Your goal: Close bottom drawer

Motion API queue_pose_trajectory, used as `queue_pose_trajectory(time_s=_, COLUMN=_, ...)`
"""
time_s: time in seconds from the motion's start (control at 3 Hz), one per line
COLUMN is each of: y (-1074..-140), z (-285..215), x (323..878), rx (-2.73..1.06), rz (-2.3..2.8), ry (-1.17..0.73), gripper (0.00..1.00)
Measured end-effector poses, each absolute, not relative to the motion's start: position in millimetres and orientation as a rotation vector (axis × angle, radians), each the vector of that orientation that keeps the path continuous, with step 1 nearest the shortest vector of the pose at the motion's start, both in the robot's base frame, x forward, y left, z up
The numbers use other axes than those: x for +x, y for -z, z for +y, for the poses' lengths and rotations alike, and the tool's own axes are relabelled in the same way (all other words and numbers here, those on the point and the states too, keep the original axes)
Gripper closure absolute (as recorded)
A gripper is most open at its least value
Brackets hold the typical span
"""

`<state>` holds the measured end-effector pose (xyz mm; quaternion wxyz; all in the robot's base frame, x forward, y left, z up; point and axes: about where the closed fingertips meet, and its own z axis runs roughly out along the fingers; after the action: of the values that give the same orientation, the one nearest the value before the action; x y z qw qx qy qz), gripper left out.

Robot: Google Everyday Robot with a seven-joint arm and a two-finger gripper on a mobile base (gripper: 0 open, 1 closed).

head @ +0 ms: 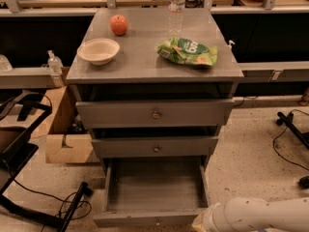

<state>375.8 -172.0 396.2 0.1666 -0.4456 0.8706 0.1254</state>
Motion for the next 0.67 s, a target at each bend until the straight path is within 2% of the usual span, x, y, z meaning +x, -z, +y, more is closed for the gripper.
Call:
queue_pose_trajectory(time_s=0.33, y=-337.5, z=-180.6, x=351.6, rx=-1.250, rz=2.594, ry=-0.333, gripper=1.00)
queue_pose_trajectory(time_s=0.67, y=-269.9, z=-166.0, x=360.0, rx=-1.309, rz=2.645, ry=-0.317, gripper=1.00)
